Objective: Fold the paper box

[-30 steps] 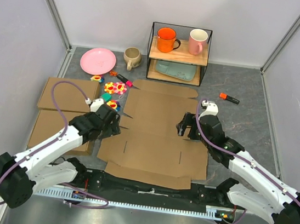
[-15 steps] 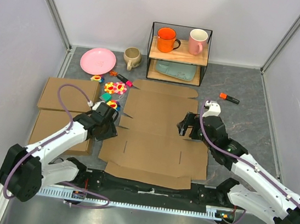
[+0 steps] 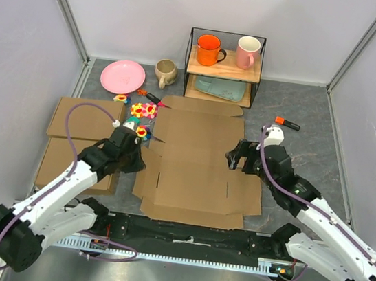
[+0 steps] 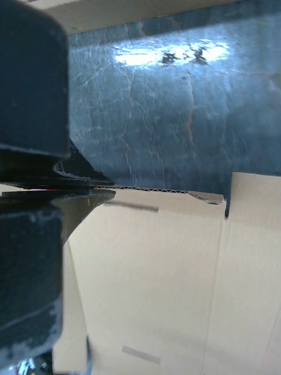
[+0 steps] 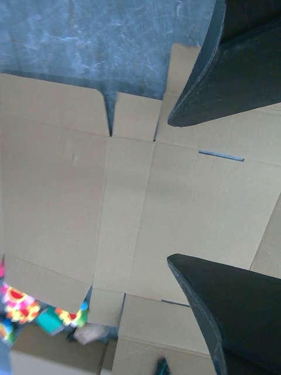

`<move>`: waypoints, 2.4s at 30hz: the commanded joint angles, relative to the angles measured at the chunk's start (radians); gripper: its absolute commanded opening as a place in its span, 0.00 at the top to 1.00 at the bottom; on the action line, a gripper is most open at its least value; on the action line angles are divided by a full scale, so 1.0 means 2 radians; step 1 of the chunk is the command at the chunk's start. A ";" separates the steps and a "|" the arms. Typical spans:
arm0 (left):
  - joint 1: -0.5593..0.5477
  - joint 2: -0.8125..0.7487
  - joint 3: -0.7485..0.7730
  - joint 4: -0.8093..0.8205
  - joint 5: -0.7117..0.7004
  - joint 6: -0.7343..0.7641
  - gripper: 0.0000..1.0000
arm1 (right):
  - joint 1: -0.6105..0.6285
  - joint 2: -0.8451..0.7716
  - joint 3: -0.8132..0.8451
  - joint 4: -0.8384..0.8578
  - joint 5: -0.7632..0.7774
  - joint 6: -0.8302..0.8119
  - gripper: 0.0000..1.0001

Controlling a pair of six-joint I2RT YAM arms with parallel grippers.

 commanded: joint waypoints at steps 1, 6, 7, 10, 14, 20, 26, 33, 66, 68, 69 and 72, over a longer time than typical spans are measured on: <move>-0.001 -0.057 0.083 0.001 0.043 0.072 0.98 | 0.001 -0.031 0.082 -0.026 0.013 -0.015 0.02; -0.004 -0.087 0.180 0.008 0.133 0.120 0.98 | 0.001 -0.048 0.167 -0.062 0.032 -0.036 0.02; -0.005 -0.090 0.193 0.010 0.166 0.124 0.98 | 0.001 -0.049 0.180 -0.067 0.036 -0.040 0.02; -0.007 -0.094 0.245 0.018 0.221 0.131 0.98 | 0.001 -0.053 0.223 -0.089 0.059 -0.054 0.02; -0.007 -0.103 0.316 0.016 0.257 0.149 0.98 | 0.001 -0.061 0.262 -0.121 0.076 -0.063 0.02; -0.007 -0.085 0.410 0.026 0.307 0.150 0.98 | 0.001 -0.087 0.310 -0.138 0.086 -0.064 0.02; -0.007 0.006 0.485 0.075 0.414 0.106 0.98 | 0.001 -0.097 0.368 -0.174 0.087 -0.073 0.02; -0.050 0.117 0.573 0.122 0.481 0.060 0.98 | 0.001 -0.123 0.385 -0.194 0.087 -0.076 0.02; -0.051 -0.042 0.042 0.208 -0.115 -0.182 0.00 | 0.001 -0.164 0.226 -0.164 0.032 -0.065 0.02; -0.120 -0.054 0.006 0.201 -0.164 -0.223 0.00 | 0.001 -0.163 0.208 -0.157 0.024 -0.058 0.02; -0.141 -0.051 -0.016 0.195 -0.176 -0.271 0.00 | 0.001 -0.158 0.204 -0.152 0.021 -0.055 0.02; -0.245 -0.020 -0.040 0.163 -0.223 -0.360 0.01 | 0.001 -0.150 0.188 -0.144 0.007 -0.048 0.02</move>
